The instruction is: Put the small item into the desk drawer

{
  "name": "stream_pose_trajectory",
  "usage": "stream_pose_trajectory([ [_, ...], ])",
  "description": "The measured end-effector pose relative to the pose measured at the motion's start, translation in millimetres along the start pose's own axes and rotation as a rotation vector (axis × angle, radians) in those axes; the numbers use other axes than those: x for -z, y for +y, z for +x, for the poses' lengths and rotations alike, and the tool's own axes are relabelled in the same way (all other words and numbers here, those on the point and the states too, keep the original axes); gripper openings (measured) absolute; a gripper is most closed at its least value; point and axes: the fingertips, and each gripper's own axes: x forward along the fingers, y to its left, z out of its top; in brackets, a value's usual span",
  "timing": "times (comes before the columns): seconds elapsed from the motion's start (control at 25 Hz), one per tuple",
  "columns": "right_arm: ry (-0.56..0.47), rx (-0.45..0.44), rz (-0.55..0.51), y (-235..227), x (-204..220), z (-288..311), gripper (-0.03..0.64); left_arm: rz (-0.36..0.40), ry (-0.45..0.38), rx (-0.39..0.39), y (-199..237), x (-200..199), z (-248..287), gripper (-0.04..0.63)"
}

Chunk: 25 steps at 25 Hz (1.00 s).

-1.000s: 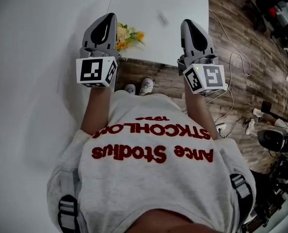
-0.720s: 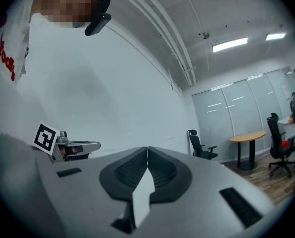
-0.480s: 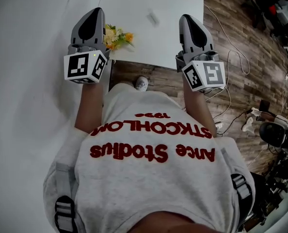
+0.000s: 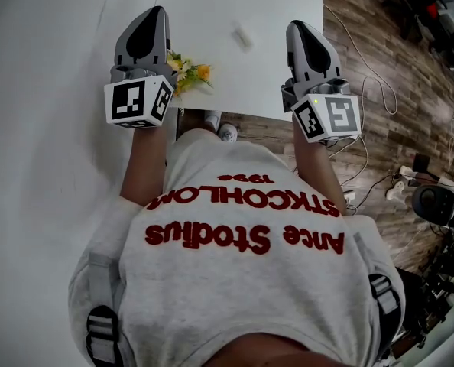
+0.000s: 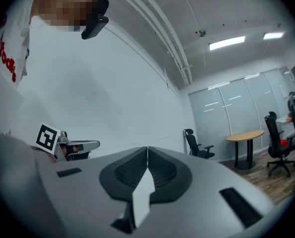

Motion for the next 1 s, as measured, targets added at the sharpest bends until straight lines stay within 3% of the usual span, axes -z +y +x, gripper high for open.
stream_pose_trajectory([
  [0.56,-0.004,0.063,-0.008,-11.4,-15.5,89.4,0.006,-0.001,-0.056,0.070,56.4,-16.1,86.6,0.006],
  [1.0,0.078,0.099,0.034,-65.9,9.2,136.6,0.006,-0.033,0.019,0.106,62.5,17.0,161.5,0.006],
])
